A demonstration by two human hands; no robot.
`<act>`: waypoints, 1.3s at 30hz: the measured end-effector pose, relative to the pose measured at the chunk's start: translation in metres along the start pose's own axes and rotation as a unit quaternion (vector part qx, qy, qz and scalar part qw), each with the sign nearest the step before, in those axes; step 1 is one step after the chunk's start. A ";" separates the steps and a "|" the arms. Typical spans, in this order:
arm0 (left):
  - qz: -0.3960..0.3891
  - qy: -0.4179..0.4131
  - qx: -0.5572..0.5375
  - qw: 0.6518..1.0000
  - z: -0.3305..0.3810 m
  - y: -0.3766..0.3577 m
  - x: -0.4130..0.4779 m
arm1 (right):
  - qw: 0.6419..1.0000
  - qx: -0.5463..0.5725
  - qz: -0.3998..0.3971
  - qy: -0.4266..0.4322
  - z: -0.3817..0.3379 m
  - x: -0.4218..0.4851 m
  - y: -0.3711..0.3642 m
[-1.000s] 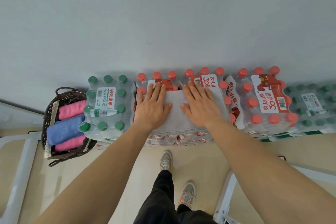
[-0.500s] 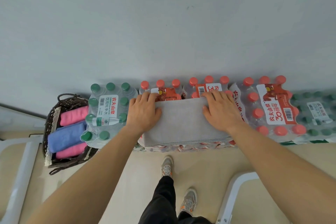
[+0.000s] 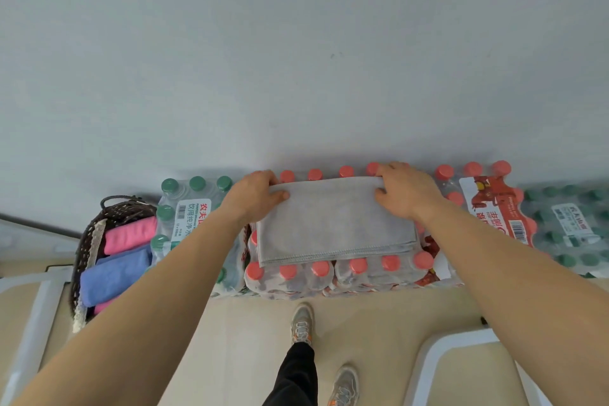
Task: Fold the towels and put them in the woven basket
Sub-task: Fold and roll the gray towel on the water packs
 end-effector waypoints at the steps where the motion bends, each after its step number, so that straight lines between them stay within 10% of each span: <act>1: 0.017 0.023 -0.005 1.000 -0.003 0.002 0.001 | 1.000 -0.008 0.025 -0.013 -0.001 0.000 0.004; 10: 0.087 0.190 -0.125 0.970 -0.032 -0.013 -0.039 | 0.987 0.005 0.063 0.147 -0.092 -0.060 -0.029; 26: 0.251 0.202 -0.182 0.929 -0.080 0.035 -0.091 | 0.952 -0.080 0.020 0.294 -0.172 -0.083 -0.062; 39: 0.224 0.076 -0.167 0.957 -0.004 0.068 -0.068 | 0.956 -0.019 0.032 0.291 -0.188 -0.107 -0.040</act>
Point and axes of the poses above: each hand's wrist, its own x-axis towards the middle knuckle, its own y-axis out of the back of the hand, z = x × y, the point moved 10 cm from there along x, towards the middle knuckle, and after that the axes turned 15 degrees about -y, right-handed, at the moved point
